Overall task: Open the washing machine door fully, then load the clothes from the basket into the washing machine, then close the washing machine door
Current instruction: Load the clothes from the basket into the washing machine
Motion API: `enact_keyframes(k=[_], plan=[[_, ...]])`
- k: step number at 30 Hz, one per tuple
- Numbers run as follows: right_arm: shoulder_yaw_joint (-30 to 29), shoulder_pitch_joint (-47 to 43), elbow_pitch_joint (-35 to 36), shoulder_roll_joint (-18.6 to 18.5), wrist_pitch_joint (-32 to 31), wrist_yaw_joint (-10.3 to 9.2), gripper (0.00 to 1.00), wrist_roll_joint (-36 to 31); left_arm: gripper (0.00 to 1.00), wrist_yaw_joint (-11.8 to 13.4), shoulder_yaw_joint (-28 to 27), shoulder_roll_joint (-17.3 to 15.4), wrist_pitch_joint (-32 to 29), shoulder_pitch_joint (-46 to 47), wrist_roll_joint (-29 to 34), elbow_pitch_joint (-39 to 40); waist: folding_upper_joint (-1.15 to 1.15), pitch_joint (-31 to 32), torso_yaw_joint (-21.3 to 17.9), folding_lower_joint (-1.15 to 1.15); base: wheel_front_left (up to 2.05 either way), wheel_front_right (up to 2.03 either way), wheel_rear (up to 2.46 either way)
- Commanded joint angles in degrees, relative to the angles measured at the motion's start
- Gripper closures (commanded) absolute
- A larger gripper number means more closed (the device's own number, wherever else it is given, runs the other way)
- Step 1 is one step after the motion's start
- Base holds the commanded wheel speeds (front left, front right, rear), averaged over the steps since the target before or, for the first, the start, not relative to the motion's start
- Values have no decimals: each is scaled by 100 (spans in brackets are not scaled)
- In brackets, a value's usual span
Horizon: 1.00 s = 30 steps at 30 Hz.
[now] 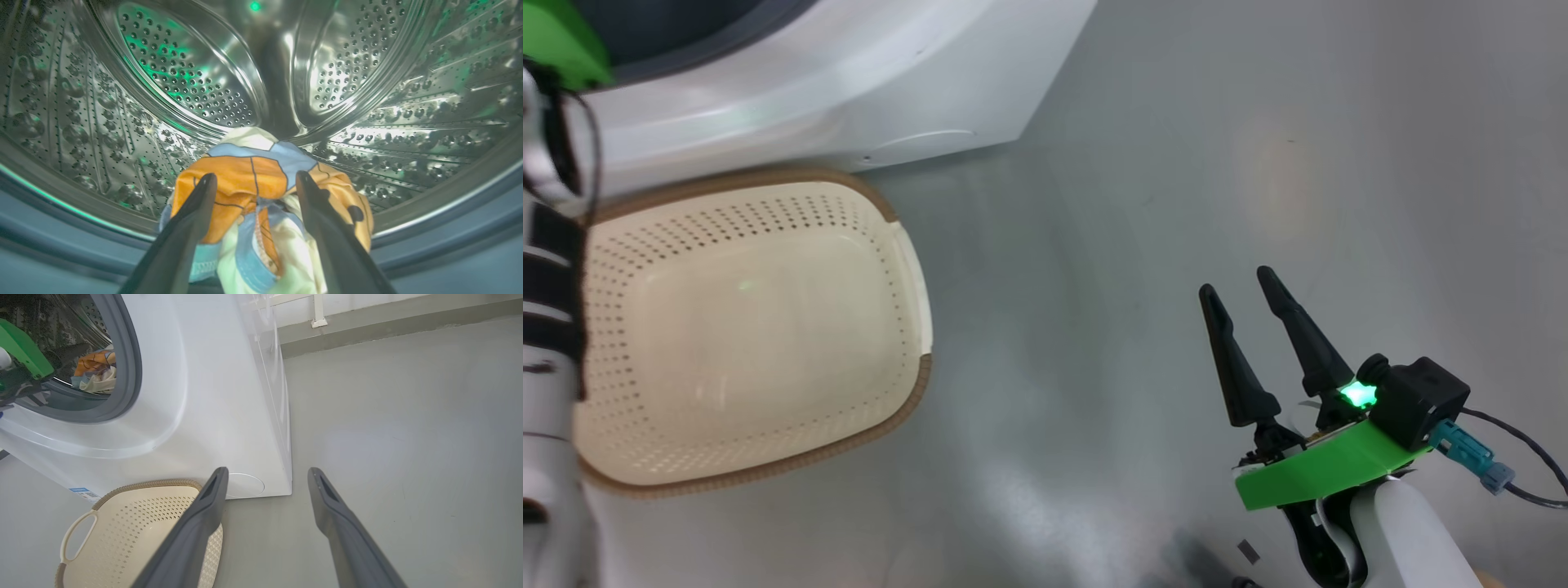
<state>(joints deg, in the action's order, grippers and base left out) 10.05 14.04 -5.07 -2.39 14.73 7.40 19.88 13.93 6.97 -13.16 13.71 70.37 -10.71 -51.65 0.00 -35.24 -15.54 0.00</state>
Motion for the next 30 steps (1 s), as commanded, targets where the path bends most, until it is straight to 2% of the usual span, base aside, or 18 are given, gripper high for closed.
enact_keyframes(k=[1,10,18,30], plan=[[73,-145,99,-49,27,9,0,-60,0,-23,-39,-170,44,-91,-31,143,0,66,89,0,0,0,0],[-129,-245,116,-71,27,9,0,-196,0,-134,90,256,114,-895,-173,721,0,334,445,0,0,0,0],[-200,-284,187,-301,27,9,0,-284,0,-119,201,469,124,-2162,-261,1906,0,571,752,0,0,0,0],[-324,-363,252,-577,27,9,0,-341,0,234,383,442,-60,-4612,-266,4119,0,815,1074,0,0,0,0]])
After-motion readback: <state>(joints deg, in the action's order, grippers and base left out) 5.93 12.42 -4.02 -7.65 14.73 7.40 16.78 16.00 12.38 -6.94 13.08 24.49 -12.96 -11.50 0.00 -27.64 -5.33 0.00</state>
